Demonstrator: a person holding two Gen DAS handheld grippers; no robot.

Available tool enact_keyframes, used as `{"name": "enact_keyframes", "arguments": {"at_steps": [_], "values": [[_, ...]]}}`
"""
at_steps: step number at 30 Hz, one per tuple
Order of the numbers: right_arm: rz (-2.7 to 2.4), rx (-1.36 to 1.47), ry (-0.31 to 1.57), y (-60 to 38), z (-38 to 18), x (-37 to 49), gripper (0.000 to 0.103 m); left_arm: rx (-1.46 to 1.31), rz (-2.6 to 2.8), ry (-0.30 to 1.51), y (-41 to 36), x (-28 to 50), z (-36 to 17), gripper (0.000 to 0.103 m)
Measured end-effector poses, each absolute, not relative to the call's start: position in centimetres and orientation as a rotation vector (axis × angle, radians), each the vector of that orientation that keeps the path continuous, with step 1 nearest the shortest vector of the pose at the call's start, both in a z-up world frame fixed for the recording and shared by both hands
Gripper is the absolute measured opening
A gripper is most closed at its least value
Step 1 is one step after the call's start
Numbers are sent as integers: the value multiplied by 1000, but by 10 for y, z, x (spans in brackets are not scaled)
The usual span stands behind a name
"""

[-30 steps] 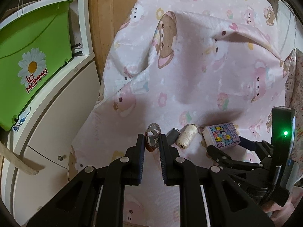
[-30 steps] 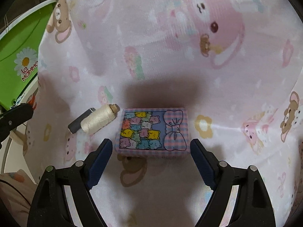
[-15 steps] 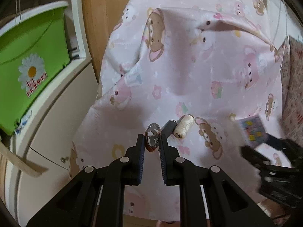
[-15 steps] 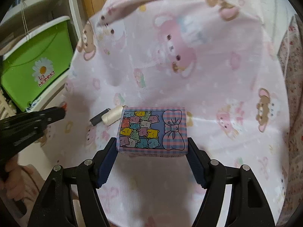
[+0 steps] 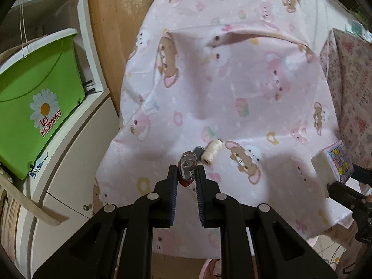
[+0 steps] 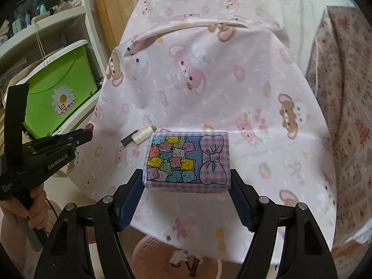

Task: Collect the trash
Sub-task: 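Carry the cap and purple box over the pink basket and open both tools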

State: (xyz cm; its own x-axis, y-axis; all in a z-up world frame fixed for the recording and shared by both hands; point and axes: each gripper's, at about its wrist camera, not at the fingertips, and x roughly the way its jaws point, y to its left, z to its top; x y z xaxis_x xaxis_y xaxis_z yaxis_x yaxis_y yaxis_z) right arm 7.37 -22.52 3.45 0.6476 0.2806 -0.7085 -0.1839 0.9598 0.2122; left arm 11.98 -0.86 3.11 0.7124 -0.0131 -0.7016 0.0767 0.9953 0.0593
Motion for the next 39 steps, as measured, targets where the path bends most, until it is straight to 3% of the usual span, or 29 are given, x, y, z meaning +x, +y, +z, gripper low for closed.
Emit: {"name": "enact_keyframes", "arguments": {"at_steps": [14, 24, 39], "values": [[272, 165, 869, -229, 15, 17, 74, -27, -184, 840, -18, 54, 22, 15], [326, 85, 908, -214, -7, -16, 74, -101, -225, 1005, -15, 35, -13, 15], [384, 49, 1286, -188, -93, -18, 74, -98, -304, 1344, -42, 41, -84, 16]]}}
